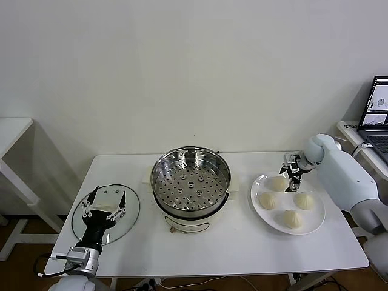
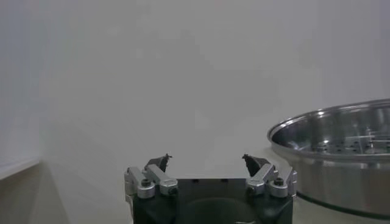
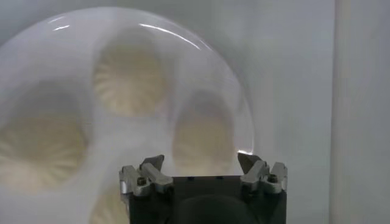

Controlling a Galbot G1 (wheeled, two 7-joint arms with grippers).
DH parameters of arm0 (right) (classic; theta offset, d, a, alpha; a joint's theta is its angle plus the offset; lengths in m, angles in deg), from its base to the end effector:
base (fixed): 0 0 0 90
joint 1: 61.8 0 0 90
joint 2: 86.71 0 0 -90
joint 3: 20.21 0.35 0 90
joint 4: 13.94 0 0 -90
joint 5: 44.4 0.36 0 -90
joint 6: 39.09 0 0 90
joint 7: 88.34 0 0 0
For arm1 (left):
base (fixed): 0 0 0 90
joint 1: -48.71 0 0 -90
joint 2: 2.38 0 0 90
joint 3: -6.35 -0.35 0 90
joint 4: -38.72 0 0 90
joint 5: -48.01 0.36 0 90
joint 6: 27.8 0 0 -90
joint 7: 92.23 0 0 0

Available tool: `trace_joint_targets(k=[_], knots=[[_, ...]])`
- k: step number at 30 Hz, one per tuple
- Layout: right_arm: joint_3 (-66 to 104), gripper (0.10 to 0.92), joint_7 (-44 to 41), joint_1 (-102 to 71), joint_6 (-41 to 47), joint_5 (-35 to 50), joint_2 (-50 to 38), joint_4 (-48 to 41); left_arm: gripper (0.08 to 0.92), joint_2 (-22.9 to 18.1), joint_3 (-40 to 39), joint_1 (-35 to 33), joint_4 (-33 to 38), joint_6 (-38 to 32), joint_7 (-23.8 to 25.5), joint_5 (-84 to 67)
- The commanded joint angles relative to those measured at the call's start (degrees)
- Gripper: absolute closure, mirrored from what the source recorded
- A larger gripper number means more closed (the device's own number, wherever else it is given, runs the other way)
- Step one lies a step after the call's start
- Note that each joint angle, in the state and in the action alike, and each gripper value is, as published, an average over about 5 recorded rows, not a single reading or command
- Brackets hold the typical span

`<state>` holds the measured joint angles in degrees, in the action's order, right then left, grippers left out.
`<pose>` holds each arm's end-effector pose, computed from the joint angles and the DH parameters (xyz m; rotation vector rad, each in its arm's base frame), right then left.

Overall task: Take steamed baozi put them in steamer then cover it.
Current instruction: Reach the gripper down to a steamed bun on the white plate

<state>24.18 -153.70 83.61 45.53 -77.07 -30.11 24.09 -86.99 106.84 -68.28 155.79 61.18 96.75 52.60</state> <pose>0.5953 -0.2165 -0.2221 1.1182 -1.4530 1.3902 0.1992 0.0756 -0.3033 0.0584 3.1134 0.3892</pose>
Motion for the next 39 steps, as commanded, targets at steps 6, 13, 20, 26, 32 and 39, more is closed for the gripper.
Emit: trace_joint_targets(k=[6,13,20,26,32,39], knots=[[1.2,0.203,0.7,0.1,0.0,-1.2,1.1,-1.8,0.177,0.1,0.1,-0.5,-0.1,-0.4,0.0,0.5],[1.6,0.203,0.8,-0.3,0.1,-1.7,1.2,-2.1,0.177,0.1,0.2,-0.7,0.2,-0.5,0.0,0.5],[2.1,0.203,0.9,-0.4,0.1,-2.3,1.5,-2.5,0.177,0.1,0.2,-0.8,0.3,-0.6,0.0,0.5],[2.6,0.217,1.2,-0.9,0.0,-3.0,1.8,-2.7,0.177,0.0,0.3,-0.8,0.1,-0.7,0.0,0.5],[3.0,0.276,1.8,-1.2,0.0,-3.2,2.0,-2.7,0.177,0.0,0.1,-0.7,0.0,-0.7,0.0,0.5],[2.8,0.295,2.1,-1.1,-0.1,-2.8,1.8,-2.2,0.177,-0.1,-0.1,-0.6,-0.2,-0.7,0.0,0.5]])
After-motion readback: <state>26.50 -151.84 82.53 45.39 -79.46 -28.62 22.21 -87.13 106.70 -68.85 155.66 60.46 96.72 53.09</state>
